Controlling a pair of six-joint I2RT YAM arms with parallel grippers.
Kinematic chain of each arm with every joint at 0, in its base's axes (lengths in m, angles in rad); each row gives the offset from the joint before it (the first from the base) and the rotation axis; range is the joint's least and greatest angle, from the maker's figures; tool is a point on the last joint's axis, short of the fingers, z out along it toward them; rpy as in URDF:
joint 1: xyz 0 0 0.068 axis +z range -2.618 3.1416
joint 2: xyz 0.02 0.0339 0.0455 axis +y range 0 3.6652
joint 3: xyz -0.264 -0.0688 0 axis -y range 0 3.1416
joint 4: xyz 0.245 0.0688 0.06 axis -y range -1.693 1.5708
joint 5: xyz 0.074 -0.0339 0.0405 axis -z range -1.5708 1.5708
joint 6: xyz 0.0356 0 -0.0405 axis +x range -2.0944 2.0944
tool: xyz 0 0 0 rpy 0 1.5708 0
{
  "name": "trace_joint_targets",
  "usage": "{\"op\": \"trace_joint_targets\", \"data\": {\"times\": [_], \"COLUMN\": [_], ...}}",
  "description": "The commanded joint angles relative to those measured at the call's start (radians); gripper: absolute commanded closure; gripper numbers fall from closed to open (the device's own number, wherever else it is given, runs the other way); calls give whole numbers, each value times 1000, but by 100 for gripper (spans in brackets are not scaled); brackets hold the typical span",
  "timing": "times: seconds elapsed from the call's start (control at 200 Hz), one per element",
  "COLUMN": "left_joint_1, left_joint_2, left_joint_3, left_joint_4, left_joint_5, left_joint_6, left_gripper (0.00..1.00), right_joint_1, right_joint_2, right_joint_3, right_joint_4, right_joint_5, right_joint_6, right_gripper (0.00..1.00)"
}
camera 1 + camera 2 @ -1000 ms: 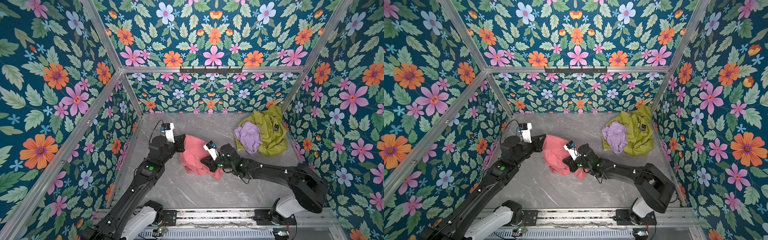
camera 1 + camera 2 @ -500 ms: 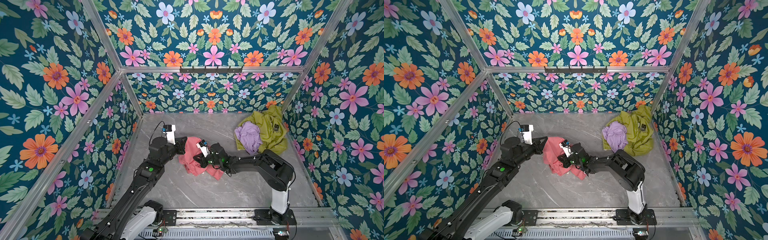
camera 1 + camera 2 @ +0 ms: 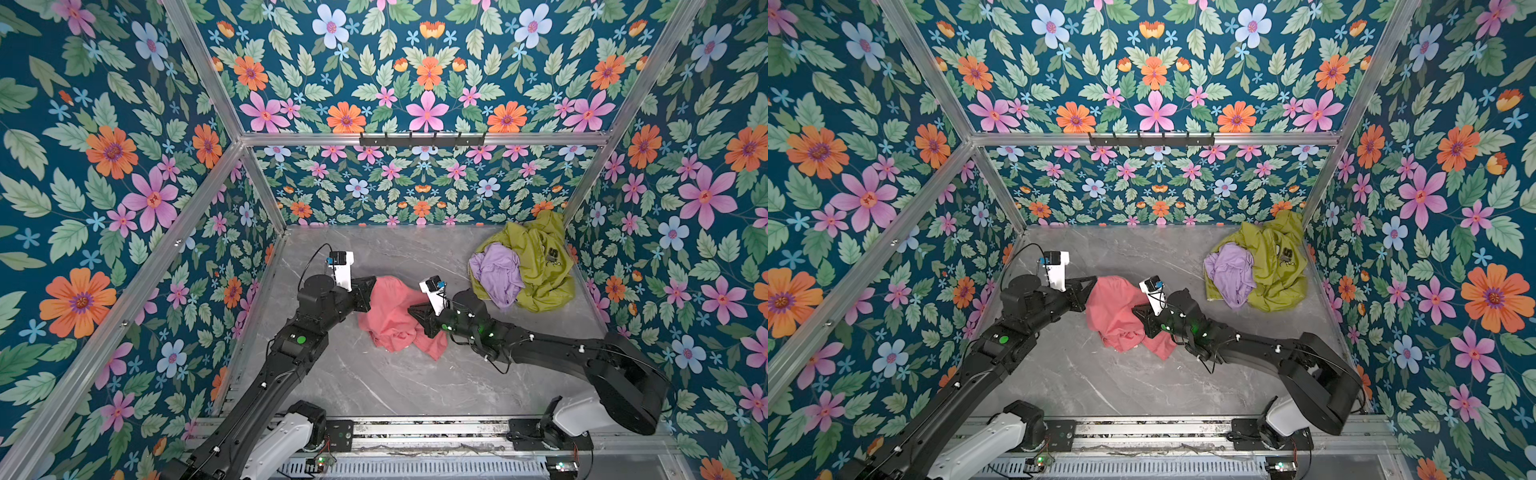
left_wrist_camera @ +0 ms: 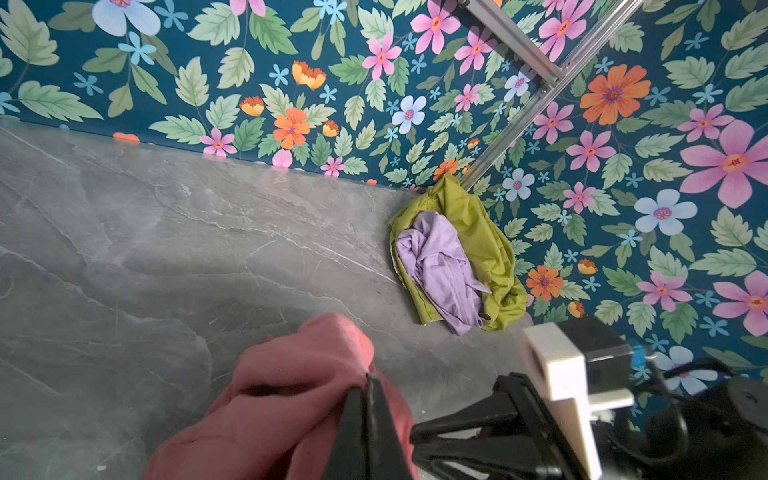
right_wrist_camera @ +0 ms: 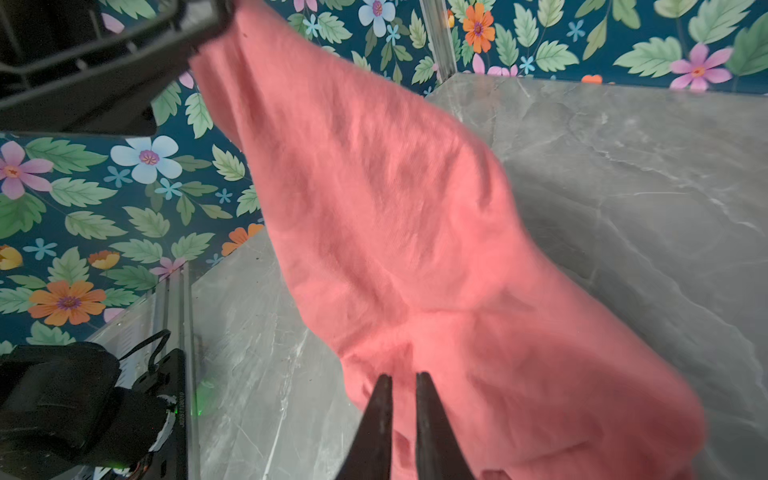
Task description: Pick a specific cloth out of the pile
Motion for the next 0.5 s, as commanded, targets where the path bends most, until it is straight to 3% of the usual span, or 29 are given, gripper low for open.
{"op": "trace_joint_targets", "data": {"times": [0.0,0.495], "left_joint_1": [-20,-282], "left_joint_2": [0,2], "left_joint_3": [-5,-119], "left_joint_4": [-34,-79], "left_joint_5": [50,43], "left_joint_6": [37,14], "left_gripper": [100,100], "right_joint_1": [-17,-57], "right_joint_2": [-62,-143], "right_joint_3": [-9,5], "right_joint_4": [-92,-167], "right_joint_5": [56,81], "right_joint_6": [-45,-80], "right_gripper": [85,85]}}
